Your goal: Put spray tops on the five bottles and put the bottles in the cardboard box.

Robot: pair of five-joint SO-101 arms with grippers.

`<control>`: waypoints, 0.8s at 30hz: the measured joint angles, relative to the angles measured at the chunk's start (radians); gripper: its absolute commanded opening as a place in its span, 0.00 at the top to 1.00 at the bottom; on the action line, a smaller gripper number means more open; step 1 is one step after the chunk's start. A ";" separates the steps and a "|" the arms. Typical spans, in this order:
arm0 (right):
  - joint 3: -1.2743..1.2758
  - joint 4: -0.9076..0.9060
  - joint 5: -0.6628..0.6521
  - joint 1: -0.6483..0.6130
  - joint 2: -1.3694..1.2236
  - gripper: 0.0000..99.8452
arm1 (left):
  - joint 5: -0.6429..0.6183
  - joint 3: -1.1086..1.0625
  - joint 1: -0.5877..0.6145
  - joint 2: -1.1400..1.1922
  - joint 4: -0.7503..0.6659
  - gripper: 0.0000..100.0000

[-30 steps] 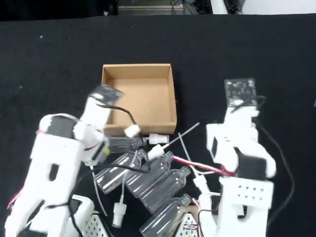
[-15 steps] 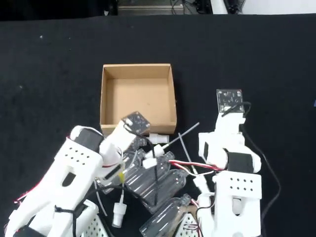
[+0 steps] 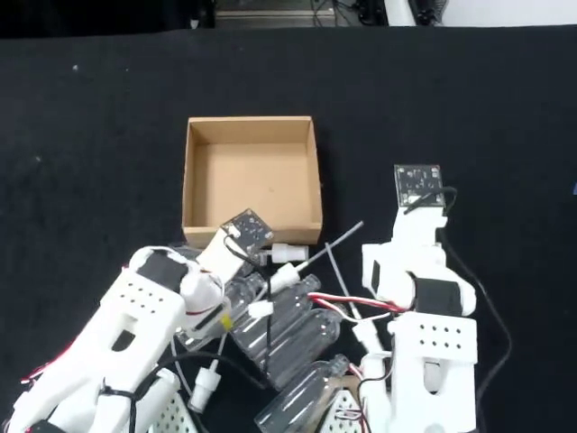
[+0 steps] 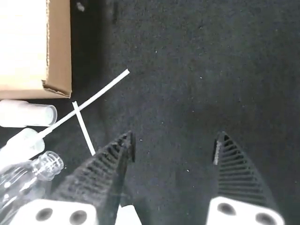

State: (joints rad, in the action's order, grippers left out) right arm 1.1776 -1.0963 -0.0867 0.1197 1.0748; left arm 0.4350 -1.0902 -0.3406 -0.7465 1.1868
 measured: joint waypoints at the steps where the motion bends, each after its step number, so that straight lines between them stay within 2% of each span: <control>1: 0.000 0.000 0.000 0.000 0.000 0.73 | 0.003 -0.005 0.000 0.000 -0.009 0.77; 9: 0.020 0.005 0.000 0.000 0.000 0.73 | 0.074 -0.011 0.052 0.000 -0.025 0.77; 21: 0.020 0.008 0.000 0.000 0.000 0.73 | 0.083 -0.043 0.054 -0.008 -0.037 0.76; 24: 0.020 0.008 0.000 0.000 0.000 0.73 | 0.083 -0.048 0.054 -0.008 -0.037 0.72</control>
State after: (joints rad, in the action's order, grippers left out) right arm 1.1976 -1.0886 -0.0867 0.1197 1.0748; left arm 0.5178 -1.1377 -0.2869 -0.7541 1.1500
